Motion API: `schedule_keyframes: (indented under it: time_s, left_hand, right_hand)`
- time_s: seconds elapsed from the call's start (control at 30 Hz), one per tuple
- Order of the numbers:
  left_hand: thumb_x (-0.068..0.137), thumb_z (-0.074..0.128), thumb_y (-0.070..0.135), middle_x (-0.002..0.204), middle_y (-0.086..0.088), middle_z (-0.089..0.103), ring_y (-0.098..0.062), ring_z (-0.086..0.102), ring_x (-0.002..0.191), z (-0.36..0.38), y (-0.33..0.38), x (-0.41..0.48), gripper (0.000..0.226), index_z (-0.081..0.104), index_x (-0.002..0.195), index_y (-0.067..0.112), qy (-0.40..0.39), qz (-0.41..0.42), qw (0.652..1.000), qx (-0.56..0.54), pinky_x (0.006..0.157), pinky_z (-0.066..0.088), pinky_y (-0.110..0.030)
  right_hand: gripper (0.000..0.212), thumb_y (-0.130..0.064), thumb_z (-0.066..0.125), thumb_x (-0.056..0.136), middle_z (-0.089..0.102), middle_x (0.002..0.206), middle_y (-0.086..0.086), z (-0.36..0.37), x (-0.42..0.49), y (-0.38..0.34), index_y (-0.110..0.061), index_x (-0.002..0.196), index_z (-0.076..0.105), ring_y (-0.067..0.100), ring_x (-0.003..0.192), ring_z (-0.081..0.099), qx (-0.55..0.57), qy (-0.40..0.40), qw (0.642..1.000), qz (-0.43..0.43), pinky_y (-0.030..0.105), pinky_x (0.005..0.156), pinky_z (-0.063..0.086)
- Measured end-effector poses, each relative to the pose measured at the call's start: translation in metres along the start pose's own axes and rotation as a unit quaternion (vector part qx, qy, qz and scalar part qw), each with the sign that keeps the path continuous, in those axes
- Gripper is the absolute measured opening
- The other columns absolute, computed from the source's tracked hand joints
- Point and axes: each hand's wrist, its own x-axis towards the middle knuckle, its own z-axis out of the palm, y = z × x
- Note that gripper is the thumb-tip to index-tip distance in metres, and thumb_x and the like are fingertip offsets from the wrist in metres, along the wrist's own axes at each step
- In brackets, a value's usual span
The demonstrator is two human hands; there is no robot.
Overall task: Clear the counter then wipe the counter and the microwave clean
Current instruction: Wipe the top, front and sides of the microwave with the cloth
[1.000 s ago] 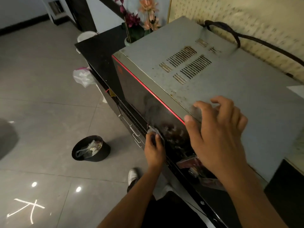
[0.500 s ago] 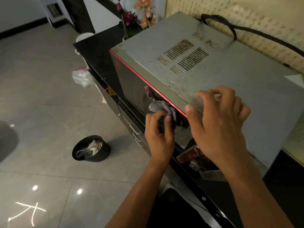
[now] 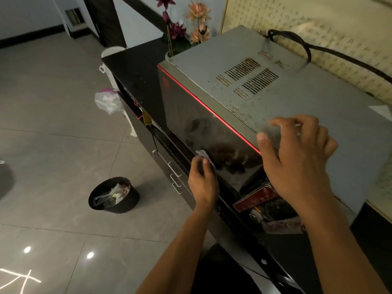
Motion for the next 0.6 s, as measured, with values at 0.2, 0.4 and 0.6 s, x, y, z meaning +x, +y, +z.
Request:
schedule_keyframes:
  time_s: [0.2, 0.4, 0.6]
  left_hand:
    - [0.099, 0.061, 0.020, 0.101, -0.006, 0.061, -0.011, 0.058, 0.088, -0.002, 0.081, -0.027, 0.014, 0.068, 0.105, 0.009, -0.012, 0.308, 0.950, -0.039, 0.073, 0.050, -0.025]
    - [0.099, 0.063, 0.024, 0.103, -0.005, 0.058, -0.015, 0.060, 0.082, -0.002, -0.001, -0.025, 0.011, 0.061, 0.108, 0.018, -0.037, 0.309, 0.948, 0.068, 0.066, 0.055, -0.032]
    - [0.102, 0.055, 0.034, 0.107, 0.006, 0.057, -0.007, 0.060, 0.090, -0.003, -0.061, -0.032, 0.010, 0.062, 0.107, 0.027, -0.088, 0.033, 0.987, 0.133, 0.072, 0.049, -0.030]
  right_hand:
    - [0.049, -0.054, 0.039, 0.097, 0.041, 0.130, 0.011, -0.001, 0.000, -0.001, -0.020, 0.127, 0.055, 0.031, 0.120, 0.037, 0.003, 0.002, 1.000, 0.007, 0.048, 0.101, 0.027]
    - [0.049, -0.055, 0.038, 0.096, 0.042, 0.128, 0.009, -0.001, 0.001, -0.002, -0.020, 0.125, 0.056, 0.029, 0.120, 0.038, 0.010, -0.002, 1.000, 0.011, 0.047, 0.101, 0.028]
    - [0.048, -0.056, 0.037, 0.095, 0.041, 0.128, 0.008, -0.001, 0.004, -0.002, -0.023, 0.125, 0.056, 0.028, 0.120, 0.037, 0.012, -0.006, 1.000, 0.024, 0.046, 0.102, 0.026]
